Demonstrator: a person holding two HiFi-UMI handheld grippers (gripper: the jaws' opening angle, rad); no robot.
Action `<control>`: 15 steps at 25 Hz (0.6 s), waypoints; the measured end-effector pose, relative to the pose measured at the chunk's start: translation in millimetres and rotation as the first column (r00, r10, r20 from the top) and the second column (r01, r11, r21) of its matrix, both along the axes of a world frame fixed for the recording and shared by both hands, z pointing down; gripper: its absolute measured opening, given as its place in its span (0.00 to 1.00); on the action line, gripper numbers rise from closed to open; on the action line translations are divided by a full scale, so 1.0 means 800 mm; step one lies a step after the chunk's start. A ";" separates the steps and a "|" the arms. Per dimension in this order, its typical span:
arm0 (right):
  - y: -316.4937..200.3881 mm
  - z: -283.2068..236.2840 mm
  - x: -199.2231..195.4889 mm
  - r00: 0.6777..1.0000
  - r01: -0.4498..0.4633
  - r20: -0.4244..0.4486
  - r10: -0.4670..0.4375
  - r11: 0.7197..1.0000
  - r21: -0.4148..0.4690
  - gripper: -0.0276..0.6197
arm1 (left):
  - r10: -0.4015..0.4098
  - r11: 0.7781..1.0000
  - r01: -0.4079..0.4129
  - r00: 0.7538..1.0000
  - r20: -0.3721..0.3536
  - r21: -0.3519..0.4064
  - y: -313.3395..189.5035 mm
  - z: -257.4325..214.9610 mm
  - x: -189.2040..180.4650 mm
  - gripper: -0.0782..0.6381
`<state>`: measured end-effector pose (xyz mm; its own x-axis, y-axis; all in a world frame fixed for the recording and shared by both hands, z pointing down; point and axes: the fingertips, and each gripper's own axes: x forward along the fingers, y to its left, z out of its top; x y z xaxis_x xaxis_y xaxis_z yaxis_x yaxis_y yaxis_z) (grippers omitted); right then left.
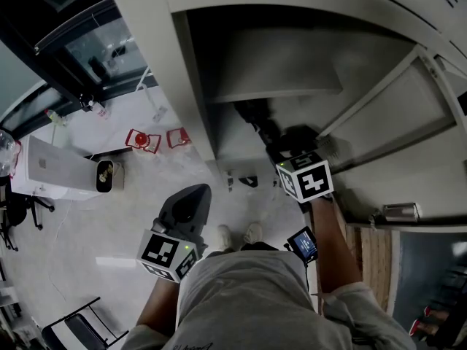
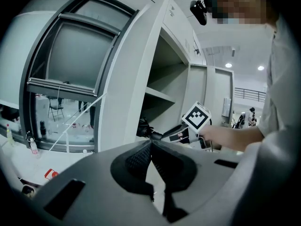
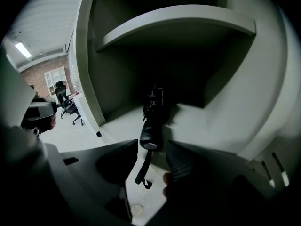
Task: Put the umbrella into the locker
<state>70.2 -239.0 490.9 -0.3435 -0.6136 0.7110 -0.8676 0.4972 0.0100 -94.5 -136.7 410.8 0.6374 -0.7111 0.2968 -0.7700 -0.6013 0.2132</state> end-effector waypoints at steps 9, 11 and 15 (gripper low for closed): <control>0.022 -0.005 -0.001 0.999 0.007 0.034 -0.007 1.000 -0.003 0.33 | 0.005 1.000 -0.005 1.000 -0.003 -0.002 0.012 -0.001 0.008 0.13; 0.029 -0.006 -0.002 0.999 0.007 0.044 -0.007 1.000 -0.005 0.33 | 0.006 1.000 -0.006 1.000 -0.003 0.000 0.015 -0.002 0.009 0.13; 0.044 -0.008 -0.008 0.997 0.023 0.075 -0.024 1.000 0.003 0.33 | 0.010 1.000 -0.010 1.000 -0.008 0.007 0.018 -0.005 0.013 0.13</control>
<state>64.2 -204.0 484.8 -0.4099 -0.6059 0.6818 -0.8540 0.5175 -0.0536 -84.3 -122.5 407.1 0.6467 -0.7068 0.2866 -0.7624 -0.6104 0.2149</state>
